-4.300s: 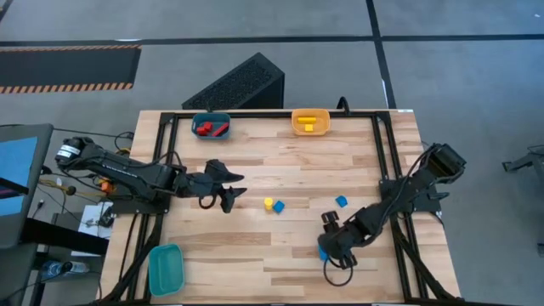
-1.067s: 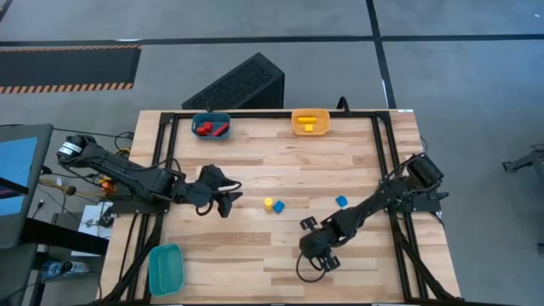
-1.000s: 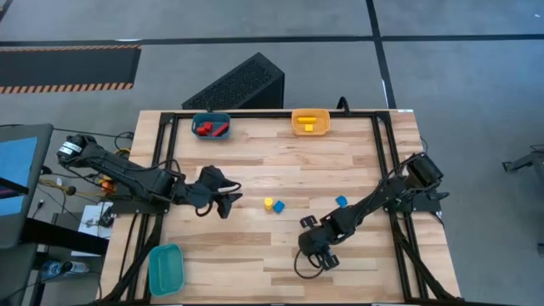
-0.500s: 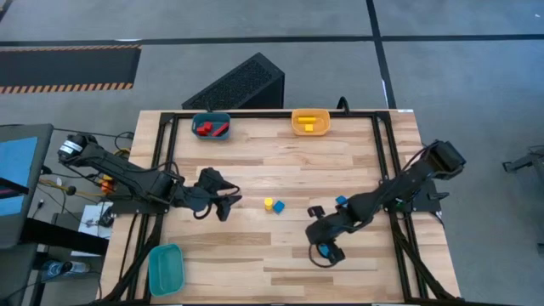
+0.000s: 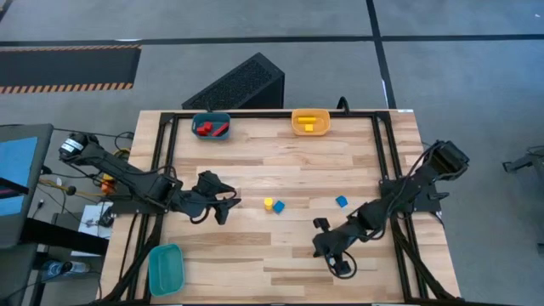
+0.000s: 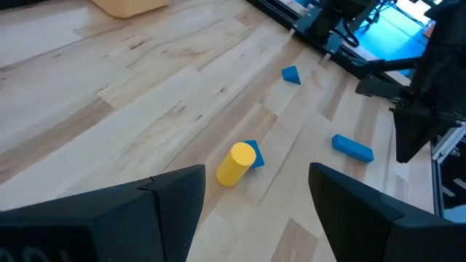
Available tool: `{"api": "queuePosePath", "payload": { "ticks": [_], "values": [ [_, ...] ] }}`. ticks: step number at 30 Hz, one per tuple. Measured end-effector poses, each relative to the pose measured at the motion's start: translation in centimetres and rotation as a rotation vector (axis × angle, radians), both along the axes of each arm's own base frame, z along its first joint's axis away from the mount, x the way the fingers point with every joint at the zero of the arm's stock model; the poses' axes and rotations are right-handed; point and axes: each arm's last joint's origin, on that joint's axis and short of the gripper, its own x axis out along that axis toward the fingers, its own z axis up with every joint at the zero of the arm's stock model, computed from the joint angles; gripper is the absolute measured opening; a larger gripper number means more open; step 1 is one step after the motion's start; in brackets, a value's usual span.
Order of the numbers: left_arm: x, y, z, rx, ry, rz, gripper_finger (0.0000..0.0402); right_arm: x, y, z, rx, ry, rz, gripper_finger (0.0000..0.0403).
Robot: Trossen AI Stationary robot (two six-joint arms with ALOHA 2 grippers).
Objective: Sort & place blocks by color
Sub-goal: Put the bottom blue block into the green bin
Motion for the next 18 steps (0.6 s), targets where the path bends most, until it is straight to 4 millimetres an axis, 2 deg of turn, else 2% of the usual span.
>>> {"api": "queuePosePath", "payload": {
  "ticks": [3, 18],
  "values": [
    [0.0, 0.0, 0.0, -0.002, -0.005, 0.002, 0.0233, 0.1, 0.0, 0.1, 0.000, 0.001, -0.002, 0.0010],
    [0.1, 0.1, 0.1, 0.038, -0.004, -0.001, 0.0233, 2.1, -0.2, 3.2, 0.009, -0.064, 0.003, 0.0016]
  ]
}}
